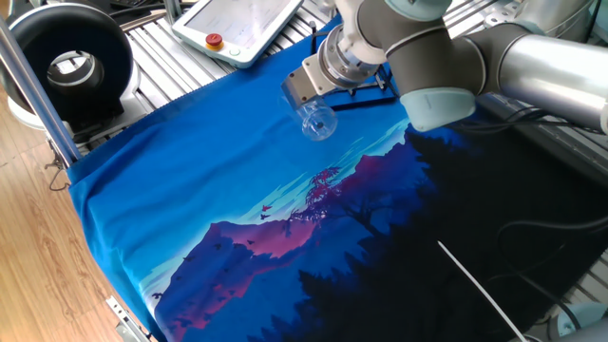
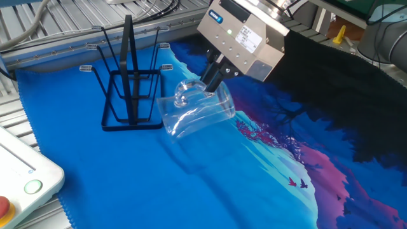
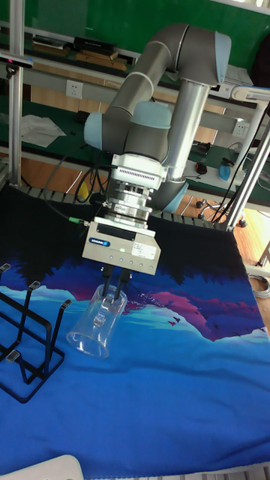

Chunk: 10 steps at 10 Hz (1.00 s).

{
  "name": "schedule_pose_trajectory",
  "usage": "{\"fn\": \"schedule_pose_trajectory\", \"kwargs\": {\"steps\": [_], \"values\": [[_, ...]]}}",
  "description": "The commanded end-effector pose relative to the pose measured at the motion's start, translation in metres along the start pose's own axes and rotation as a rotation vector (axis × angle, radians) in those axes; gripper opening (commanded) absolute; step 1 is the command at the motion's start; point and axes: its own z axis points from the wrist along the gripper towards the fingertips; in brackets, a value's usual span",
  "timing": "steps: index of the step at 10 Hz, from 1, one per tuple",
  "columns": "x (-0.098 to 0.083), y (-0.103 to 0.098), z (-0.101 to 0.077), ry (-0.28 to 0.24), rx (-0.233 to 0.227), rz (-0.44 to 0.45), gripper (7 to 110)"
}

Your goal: Put the cup on the cup rack

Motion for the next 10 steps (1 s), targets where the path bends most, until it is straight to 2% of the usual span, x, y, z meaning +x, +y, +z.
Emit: {"fn": "schedule_pose_trajectory", "kwargs": {"steps": [1, 10], "values": [[0.006, -0.001, -0.011, 0.018, 0.007, 0.013, 7], [0.017, -0.003, -0.032, 0.053, 0.013, 0.014, 7]]}}
